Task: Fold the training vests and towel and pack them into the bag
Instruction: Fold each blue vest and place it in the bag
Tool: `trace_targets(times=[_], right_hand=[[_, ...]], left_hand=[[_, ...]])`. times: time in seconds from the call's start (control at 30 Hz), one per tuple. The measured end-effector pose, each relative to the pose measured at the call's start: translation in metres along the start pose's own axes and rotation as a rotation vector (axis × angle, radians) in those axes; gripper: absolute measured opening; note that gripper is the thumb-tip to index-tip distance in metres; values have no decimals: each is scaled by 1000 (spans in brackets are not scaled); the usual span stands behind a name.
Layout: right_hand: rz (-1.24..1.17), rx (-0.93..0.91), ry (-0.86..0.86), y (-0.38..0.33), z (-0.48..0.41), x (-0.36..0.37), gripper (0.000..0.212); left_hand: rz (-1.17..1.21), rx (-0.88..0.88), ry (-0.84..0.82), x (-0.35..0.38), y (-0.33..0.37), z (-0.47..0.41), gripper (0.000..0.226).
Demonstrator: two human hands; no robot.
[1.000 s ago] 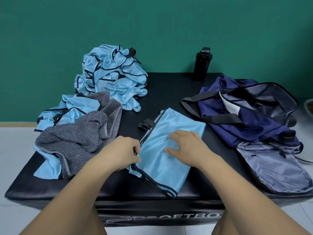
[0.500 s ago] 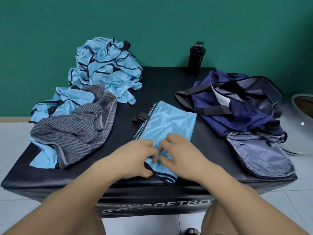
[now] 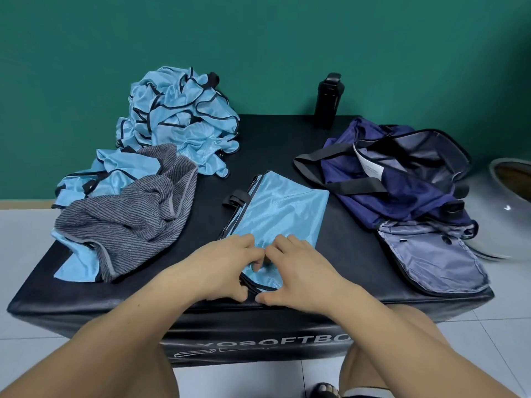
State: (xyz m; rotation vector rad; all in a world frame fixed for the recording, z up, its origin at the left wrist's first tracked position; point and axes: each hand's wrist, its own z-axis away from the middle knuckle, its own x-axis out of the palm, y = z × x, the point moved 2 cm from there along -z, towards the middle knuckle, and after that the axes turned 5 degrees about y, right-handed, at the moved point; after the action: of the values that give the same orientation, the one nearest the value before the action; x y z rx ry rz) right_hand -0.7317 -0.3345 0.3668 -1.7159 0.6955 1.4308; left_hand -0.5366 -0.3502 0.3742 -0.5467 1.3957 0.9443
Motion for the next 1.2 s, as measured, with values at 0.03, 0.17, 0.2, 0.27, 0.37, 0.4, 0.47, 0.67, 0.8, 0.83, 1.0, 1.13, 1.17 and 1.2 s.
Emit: trace_targets(times=[0.03,0.17,0.2,0.27,0.37,0.4,0.47,0.67,0.8,0.83,1.0,1.13,1.17,1.2], right_hand=[[3,-1,10,-1,0,0,54],[33,-8,23,-7,0,3,43],[31,-3,24,-9,0,4,44],[18,13,31,-11,0,6,50],[17,36,42,-12,0,9,57],[13,43,40,-12,0,9,56],[3,62,33,-12,-1,7,51],[-80,175,104,-4,-8,-12,8],[-216,267,146,10,-6,-21,5],[-265,290,151,13,-5,-23,6],[-454,380,174,24,-4,-32,7],[-476,434,198,40,-2,-37,3],[-483,447,204,45,-3,-39,6],[-499,460,206,49,-3,-40,10]], left_hand=[[-16,18,15,1,1,1,39],[-69,101,129,1,2,0,24],[-80,114,154,1,2,-2,23],[-73,117,174,2,3,-5,22],[-5,93,166,3,5,-8,18],[34,75,168,1,5,-9,16],[130,43,233,-5,2,-10,14],[272,-39,327,-13,2,-5,18],[235,-57,299,-12,0,-5,54],[209,-64,293,-12,-2,-6,58],[115,-167,279,-13,-21,-8,23],[363,-284,358,-24,-33,-1,19],[410,-294,382,-28,-33,1,18],[454,-295,394,-31,-31,2,18]])
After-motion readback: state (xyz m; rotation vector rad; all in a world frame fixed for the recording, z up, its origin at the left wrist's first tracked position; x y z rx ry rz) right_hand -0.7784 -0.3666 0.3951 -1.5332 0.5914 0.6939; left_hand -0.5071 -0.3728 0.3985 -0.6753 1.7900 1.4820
